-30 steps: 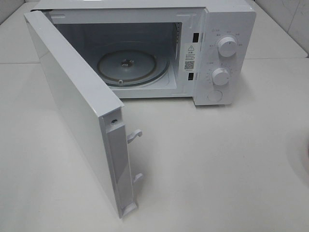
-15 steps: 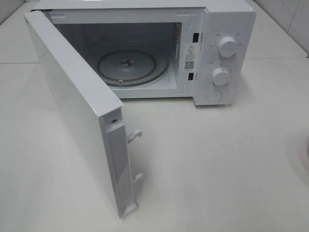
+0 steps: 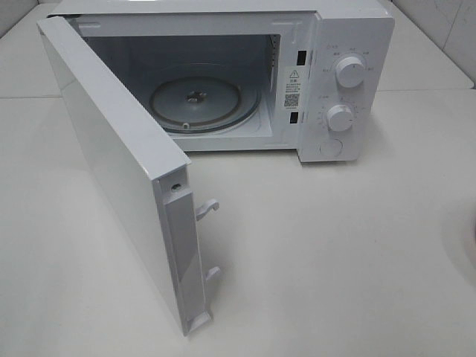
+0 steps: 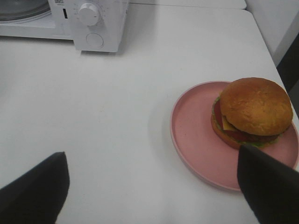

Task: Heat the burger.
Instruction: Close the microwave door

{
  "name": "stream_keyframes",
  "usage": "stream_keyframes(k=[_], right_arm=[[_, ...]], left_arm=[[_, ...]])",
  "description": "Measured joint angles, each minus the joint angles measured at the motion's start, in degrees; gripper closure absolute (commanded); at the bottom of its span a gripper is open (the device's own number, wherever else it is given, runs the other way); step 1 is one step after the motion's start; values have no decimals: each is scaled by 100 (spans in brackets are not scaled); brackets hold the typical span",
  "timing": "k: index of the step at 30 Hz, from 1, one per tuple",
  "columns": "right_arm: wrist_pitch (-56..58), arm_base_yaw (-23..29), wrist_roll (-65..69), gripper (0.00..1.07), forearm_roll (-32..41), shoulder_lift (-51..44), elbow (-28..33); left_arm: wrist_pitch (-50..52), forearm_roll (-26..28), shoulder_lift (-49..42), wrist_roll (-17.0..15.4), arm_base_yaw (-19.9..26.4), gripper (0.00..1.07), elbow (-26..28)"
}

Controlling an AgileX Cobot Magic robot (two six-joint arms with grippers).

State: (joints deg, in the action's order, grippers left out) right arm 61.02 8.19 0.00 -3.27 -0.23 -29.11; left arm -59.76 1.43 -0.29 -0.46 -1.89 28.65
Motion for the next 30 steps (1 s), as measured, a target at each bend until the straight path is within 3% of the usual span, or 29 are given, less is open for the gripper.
stream_keyframes(k=[2, 7, 30], right_arm=[[0, -378, 0, 13, 0, 0, 0], [0, -728, 0, 13, 0, 0, 17], [-6, -762, 0, 13, 0, 0, 17]], left_arm=[[0, 0, 0, 0, 0, 7, 0], [0, 0, 0, 0, 0, 7, 0], [0, 0, 0, 0, 0, 7, 0]])
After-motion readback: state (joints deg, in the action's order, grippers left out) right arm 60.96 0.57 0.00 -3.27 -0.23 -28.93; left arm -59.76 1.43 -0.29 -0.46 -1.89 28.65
